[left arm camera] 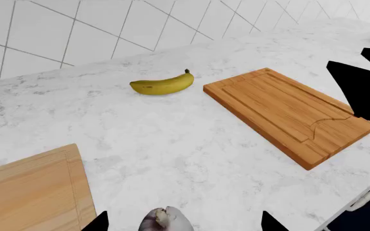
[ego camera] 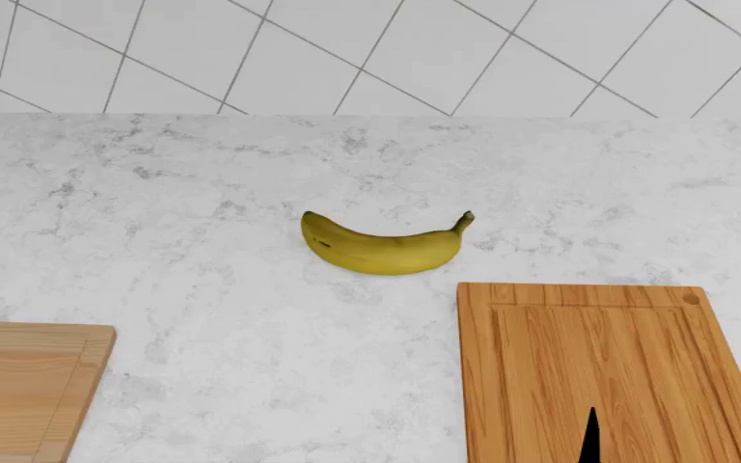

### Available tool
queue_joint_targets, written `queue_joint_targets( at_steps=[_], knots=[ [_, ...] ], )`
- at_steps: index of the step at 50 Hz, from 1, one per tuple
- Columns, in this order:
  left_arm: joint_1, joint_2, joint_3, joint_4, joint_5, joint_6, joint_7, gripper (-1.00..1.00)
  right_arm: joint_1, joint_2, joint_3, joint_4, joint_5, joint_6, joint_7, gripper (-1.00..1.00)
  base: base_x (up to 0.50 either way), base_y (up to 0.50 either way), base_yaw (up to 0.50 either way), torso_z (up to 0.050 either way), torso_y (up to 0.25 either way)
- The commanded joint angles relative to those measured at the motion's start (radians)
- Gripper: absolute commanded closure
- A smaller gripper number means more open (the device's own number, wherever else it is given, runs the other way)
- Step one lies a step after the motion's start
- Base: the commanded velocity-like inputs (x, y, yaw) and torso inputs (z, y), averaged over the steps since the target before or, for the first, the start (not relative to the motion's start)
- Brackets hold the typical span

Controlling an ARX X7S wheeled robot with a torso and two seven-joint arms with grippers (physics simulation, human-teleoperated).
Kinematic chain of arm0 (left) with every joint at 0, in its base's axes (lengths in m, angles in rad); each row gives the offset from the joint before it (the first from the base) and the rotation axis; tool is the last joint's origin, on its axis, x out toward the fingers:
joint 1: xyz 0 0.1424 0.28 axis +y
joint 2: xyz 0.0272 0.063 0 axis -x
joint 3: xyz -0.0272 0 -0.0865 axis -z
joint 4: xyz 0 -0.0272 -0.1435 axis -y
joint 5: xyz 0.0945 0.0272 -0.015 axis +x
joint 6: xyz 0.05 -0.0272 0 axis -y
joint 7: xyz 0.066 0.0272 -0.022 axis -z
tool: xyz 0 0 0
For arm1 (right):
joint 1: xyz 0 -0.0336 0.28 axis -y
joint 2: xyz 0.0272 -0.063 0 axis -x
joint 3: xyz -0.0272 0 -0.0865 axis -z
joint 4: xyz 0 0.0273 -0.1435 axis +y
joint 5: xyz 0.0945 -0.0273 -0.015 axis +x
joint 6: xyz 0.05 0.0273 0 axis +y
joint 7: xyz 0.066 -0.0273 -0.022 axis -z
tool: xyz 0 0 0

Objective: Place the garlic and the banana on separate cutting boards.

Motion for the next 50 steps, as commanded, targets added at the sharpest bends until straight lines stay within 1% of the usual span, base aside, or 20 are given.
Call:
queue_joint_targets(
  at_steps=[1,4,5,7,10,16,18,20,23,25,26,27,30,32,35,38,40,41,44,50],
  knots=[
    [0.056,0.120,0.024,-0.012,0.045,-0.186,-0.020,-1.00,-0.020,-0.039,-0.037,0.017,-0.039,-0.018,-0.022,-1.00,0.00,0.00,0.00,0.000,0.000],
    [0.038,0.138,0.077,-0.027,0.112,-0.202,-0.025,-1.00,-0.031,-0.039,-0.036,0.014,-0.043,-0.024,-0.023,-1.00,0.00,0.00,0.00,0.000,0.000],
    [0.046,0.145,0.051,-0.038,0.122,-0.221,-0.009,-1.00,-0.030,-0.041,-0.037,0.016,-0.042,-0.025,-0.025,-1.00,0.00,0.00,0.00,0.000,0.000],
    [0.055,0.150,0.045,-0.030,0.195,-0.226,0.067,-1.00,-0.028,-0.042,-0.040,0.016,-0.044,-0.023,-0.025,-1.00,0.00,0.00,0.00,0.000,0.000],
    [0.056,0.165,0.085,-0.023,0.349,-0.225,0.187,-1.00,-0.049,-0.043,-0.034,0.009,-0.051,-0.034,-0.023,-1.00,0.00,0.00,0.00,0.000,0.000],
    [-0.008,0.176,0.170,-0.053,0.449,-0.212,0.225,-1.00,-0.043,-0.057,-0.049,0.027,-0.061,-0.039,-0.036,-1.00,0.00,0.00,0.00,0.000,0.000],
    [-0.004,0.180,0.169,-0.054,0.487,-0.220,0.262,-1.00,-0.049,-0.059,-0.049,0.026,-0.063,-0.044,-0.038,-1.00,0.00,0.00,0.00,0.000,0.000],
    [-0.005,0.197,0.199,-0.054,0.569,-0.223,0.306,-1.00,-0.052,-0.063,-0.054,0.030,-0.069,-0.047,-0.043,-1.00,0.00,0.00,0.00,0.000,0.000],
    [0.031,0.199,0.184,-0.049,0.647,-0.220,0.387,-1.00,-0.060,-0.067,-0.057,0.032,-0.078,-0.051,-0.044,-1.00,0.00,0.00,0.00,0.000,0.000],
    [0.025,0.206,0.224,-0.049,0.711,-0.218,0.416,-1.00,-0.068,-0.064,-0.056,0.029,-0.080,-0.053,-0.043,-1.00,0.00,0.00,0.00,0.000,0.000],
    [0.045,0.200,0.207,-0.038,0.732,-0.218,0.450,-1.00,-0.068,-0.064,-0.056,0.029,-0.081,-0.052,-0.042,-1.00,0.00,0.00,0.00,0.000,0.000],
    [0.054,0.195,0.230,-0.044,0.752,-0.216,0.450,-1.00,-0.066,-0.063,-0.055,0.029,-0.079,-0.051,-0.042,-1.00,0.00,0.00,0.00,0.000,0.000],
    [0.088,0.180,0.214,-0.023,0.825,-0.212,0.511,-1.00,-0.055,-0.061,-0.059,0.025,-0.076,-0.044,-0.039,-1.00,0.00,0.00,0.00,0.000,0.000],
    [0.101,0.178,0.227,-0.012,0.876,-0.210,0.537,-1.00,-0.045,-0.064,-0.065,0.028,-0.075,-0.040,-0.041,-1.00,0.00,0.00,0.00,0.000,0.000],
    [0.108,0.157,0.271,-0.005,0.946,-0.206,0.555,-1.00,-0.043,-0.068,-0.068,0.031,-0.076,-0.043,-0.044,-1.00,0.00,0.00,0.00,0.000,0.000],
    [0.091,0.143,0.297,-0.031,0.927,-0.181,0.522,-1.00,-0.059,-0.074,-0.069,0.038,-0.088,-0.055,-0.050,-1.00,0.00,0.00,0.00,0.000,0.000],
    [0.053,0.155,0.355,-0.045,0.940,-0.184,0.500,-1.00,-0.067,-0.081,-0.071,0.046,-0.096,-0.064,-0.055,-1.00,0.00,0.00,0.00,0.000,0.000],
    [0.046,0.151,0.361,-0.050,0.931,-0.176,0.492,-1.00,-0.067,-0.082,-0.073,0.046,-0.096,-0.064,-0.056,-1.00,0.00,0.00,0.00,0.000,0.000],
    [-0.005,0.161,0.430,-0.063,0.914,-0.171,0.451,-1.00,-0.070,-0.086,-0.073,0.051,-0.100,-0.073,-0.063,-1.00,0.00,0.00,0.00,0.000,0.000],
    [-0.043,0.156,0.502,-0.067,0.897,-0.163,0.427,-1.00,-0.104,-0.101,-0.072,0.080,-0.120,-0.106,-0.084,-1.00,0.00,0.00,0.00,0.000,0.000]
  ],
)
